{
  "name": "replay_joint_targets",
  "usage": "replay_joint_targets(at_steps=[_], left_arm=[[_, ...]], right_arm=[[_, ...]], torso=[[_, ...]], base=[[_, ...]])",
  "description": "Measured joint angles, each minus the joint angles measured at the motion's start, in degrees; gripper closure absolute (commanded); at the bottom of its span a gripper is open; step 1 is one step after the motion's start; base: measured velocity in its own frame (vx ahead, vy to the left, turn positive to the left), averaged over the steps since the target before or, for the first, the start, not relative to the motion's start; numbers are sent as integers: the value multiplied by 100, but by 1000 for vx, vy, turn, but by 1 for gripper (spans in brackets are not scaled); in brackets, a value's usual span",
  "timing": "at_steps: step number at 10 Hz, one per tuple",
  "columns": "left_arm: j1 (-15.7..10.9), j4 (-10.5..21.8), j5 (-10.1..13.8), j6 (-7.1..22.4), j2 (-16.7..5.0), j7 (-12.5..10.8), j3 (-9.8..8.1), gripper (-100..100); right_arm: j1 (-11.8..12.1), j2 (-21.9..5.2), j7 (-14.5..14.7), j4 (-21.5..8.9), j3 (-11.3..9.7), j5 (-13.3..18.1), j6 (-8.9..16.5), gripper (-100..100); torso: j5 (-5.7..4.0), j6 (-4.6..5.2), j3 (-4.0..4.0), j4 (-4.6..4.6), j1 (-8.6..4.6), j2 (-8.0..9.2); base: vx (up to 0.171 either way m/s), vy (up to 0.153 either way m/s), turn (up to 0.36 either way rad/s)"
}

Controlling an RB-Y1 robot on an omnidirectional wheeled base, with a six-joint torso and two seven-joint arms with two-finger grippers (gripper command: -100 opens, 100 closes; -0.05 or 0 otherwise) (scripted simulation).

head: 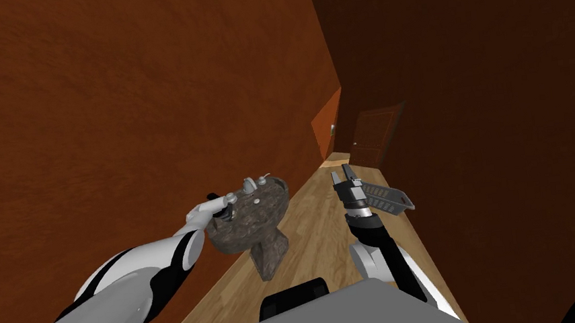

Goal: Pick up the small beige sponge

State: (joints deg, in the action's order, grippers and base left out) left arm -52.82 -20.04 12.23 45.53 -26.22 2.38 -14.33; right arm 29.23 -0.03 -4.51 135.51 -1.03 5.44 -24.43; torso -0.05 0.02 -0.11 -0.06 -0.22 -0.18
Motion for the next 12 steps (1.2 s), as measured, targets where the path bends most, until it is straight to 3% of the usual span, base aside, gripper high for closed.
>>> replay_joint_targets(at_steps=[3, 6, 12], left_arm=[[20, 157, 187, -107, -100, 506, -295, -100], [151, 8, 292, -58, -130, 955, -484, -100], [221, 93, 521, -127, -248, 1827, -861, -100]], right_arm=[[1, 0, 0, 0, 0, 0, 0, 0], [1, 0, 0, 0, 0, 0, 0, 0], [1, 0, 0, 0, 0, 0, 0, 0]], torso=[[-2, -5, -8, -3, -9, -16], [0, -6, -4, -2, -4, -9], [-1, -5, -1, 0, -10, -2]], base=[[77, -97, 144], [51, -78, 104], [41, -80, 95]])
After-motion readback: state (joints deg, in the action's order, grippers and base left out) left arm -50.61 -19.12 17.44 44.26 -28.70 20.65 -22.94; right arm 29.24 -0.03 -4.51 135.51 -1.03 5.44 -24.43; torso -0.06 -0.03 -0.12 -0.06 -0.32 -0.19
